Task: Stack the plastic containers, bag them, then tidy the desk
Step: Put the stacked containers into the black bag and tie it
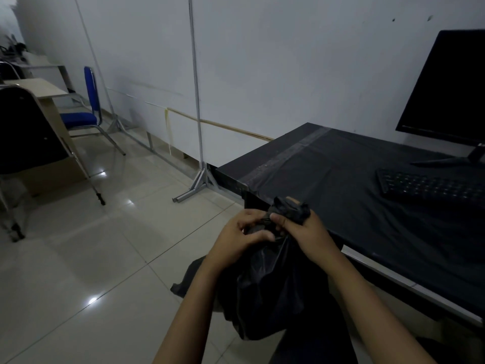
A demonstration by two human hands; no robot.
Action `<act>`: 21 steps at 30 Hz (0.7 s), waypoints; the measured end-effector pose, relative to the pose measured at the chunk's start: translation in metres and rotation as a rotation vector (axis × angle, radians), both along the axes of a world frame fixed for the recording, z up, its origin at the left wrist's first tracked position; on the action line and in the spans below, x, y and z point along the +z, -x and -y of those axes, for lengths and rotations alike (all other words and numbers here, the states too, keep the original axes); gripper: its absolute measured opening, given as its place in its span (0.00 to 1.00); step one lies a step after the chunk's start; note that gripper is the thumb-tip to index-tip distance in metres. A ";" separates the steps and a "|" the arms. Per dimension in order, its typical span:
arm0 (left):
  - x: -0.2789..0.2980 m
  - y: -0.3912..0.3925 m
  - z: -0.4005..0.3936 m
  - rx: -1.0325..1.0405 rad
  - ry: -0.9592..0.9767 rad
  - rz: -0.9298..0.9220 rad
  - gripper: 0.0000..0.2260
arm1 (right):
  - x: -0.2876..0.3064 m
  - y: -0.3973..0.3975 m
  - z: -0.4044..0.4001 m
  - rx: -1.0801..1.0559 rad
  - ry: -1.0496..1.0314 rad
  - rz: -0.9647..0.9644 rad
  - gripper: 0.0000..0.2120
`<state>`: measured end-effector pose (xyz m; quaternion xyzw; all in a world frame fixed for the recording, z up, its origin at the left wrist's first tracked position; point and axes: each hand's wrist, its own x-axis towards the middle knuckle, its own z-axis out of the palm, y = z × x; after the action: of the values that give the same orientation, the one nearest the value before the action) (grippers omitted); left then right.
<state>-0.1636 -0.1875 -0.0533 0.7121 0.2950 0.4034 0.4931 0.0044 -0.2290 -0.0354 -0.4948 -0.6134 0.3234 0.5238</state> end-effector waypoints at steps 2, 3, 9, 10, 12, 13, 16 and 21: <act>-0.002 0.005 -0.003 -0.159 0.051 0.000 0.12 | -0.002 -0.001 -0.002 0.006 0.016 -0.001 0.05; -0.002 0.004 -0.004 -0.167 0.083 0.015 0.11 | -0.004 -0.001 -0.003 0.005 0.023 -0.007 0.05; -0.016 -0.006 -0.003 0.017 0.186 0.110 0.10 | -0.009 -0.002 -0.007 -0.055 0.033 0.150 0.18; -0.018 -0.008 -0.002 0.033 0.244 0.151 0.10 | -0.009 -0.002 -0.007 -0.070 0.027 0.197 0.16; -0.019 -0.012 -0.001 0.037 0.383 0.235 0.13 | -0.008 -0.002 -0.007 -0.094 0.003 0.259 0.13; -0.020 -0.013 -0.001 0.033 0.455 0.263 0.17 | -0.007 -0.002 -0.007 -0.099 -0.009 0.279 0.13; -0.017 -0.016 0.002 -0.049 0.653 0.320 0.23 | -0.005 -0.002 -0.007 -0.101 -0.004 0.307 0.11; -0.009 -0.011 -0.004 -0.073 0.651 0.212 0.26 | -0.007 -0.005 -0.007 -0.047 0.160 0.052 0.10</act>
<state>-0.1526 -0.1833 -0.0626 0.4816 0.3296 0.3419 0.7366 0.0096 -0.2222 -0.0422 -0.5578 -0.5871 0.3460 0.4738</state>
